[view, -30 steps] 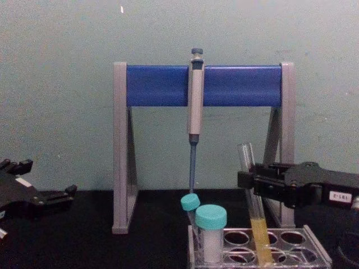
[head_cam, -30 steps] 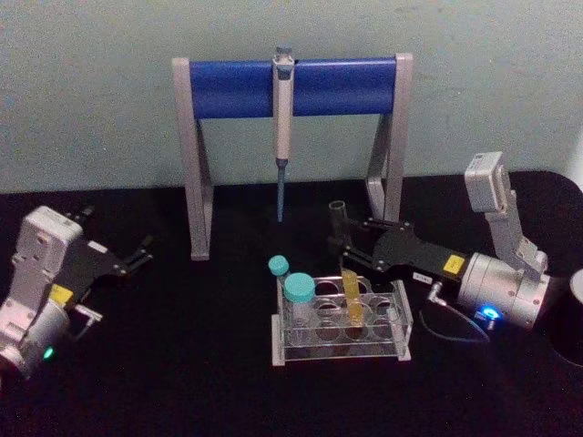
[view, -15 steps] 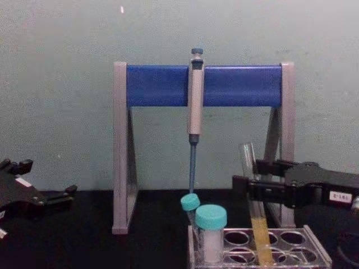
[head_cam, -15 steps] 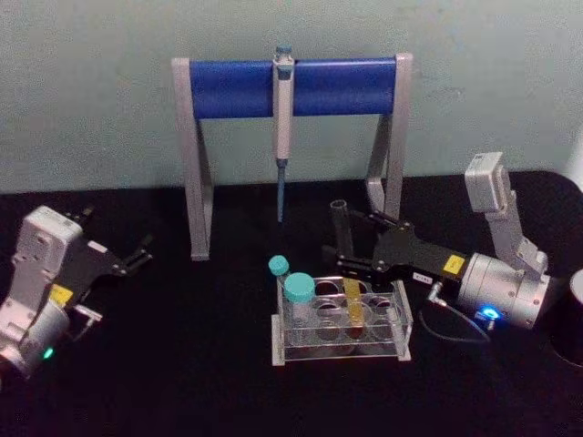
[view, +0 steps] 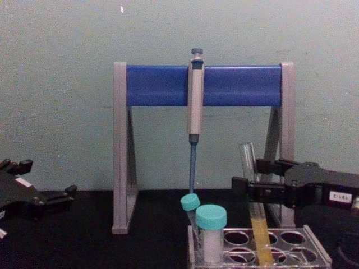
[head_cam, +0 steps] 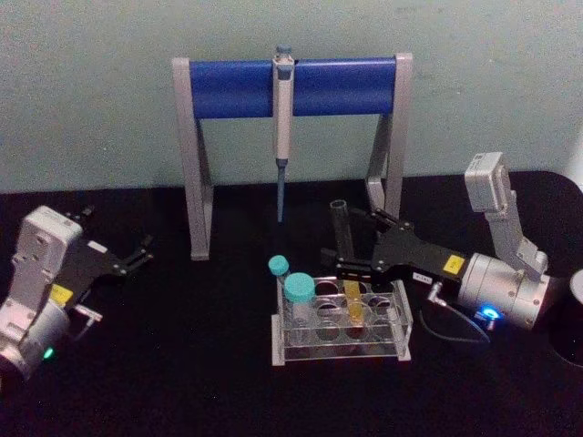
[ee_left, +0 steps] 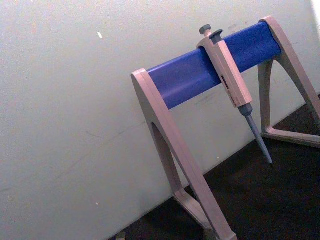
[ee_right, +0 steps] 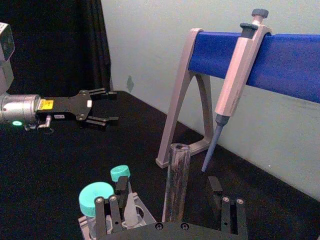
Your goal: Pick up the test tube from the test tube rack, shake it, then place it back into the test tube rack.
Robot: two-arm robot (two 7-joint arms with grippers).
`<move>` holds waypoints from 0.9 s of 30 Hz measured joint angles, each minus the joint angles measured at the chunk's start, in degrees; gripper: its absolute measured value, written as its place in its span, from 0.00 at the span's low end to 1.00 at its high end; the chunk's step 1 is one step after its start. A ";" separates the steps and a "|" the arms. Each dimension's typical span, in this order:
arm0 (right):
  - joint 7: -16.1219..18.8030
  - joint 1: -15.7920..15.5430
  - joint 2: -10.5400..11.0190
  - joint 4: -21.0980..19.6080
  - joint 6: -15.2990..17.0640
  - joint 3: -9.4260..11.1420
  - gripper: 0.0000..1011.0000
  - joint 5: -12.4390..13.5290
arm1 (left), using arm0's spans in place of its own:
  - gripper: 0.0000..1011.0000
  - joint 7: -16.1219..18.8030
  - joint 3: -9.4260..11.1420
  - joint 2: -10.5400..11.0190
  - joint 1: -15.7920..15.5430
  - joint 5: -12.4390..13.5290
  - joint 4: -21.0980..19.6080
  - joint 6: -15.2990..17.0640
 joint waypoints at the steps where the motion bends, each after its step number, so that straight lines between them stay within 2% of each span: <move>1: -0.01 -0.01 0.01 -0.01 -0.08 0.00 0.99 -0.02 | 0.99 0.00 0.00 0.00 0.00 0.00 0.00 0.00; 5: -0.35 -0.50 0.17 -0.79 -1.13 0.21 0.99 -0.17 | 0.99 0.00 0.00 0.00 0.00 0.00 0.00 0.00; 12: -2.13 -2.21 0.20 -3.29 -3.76 2.30 0.99 0.04 | 0.99 0.00 0.00 0.00 0.00 0.00 0.00 0.00; 14: -3.80 -3.17 0.16 -4.66 -4.62 3.42 0.99 0.03 | 0.99 0.00 0.00 0.00 0.00 0.00 0.00 0.00; 19: -10.00 -5.83 -0.05 -7.91 -5.03 6.60 0.99 -0.90 | 0.99 0.00 0.00 0.00 0.00 0.00 0.00 0.00; 20: -12.22 -6.51 -0.15 -8.57 -4.53 7.45 0.99 -1.47 | 0.99 0.00 0.00 0.00 0.00 0.00 0.00 0.00; 24: -17.38 -7.56 -0.28 -9.70 -2.28 8.77 0.99 -3.46 | 0.99 0.00 0.00 0.00 0.00 0.00 0.00 0.00; 25: -19.62 -7.89 -0.40 -9.88 -0.88 9.23 0.99 -4.32 | 0.99 0.00 0.00 0.00 0.00 0.01 0.00 0.00; 27: -21.73 -8.16 -0.46 -9.97 0.78 9.52 0.99 -5.40 | 0.99 0.00 0.00 0.00 0.00 0.00 0.00 0.00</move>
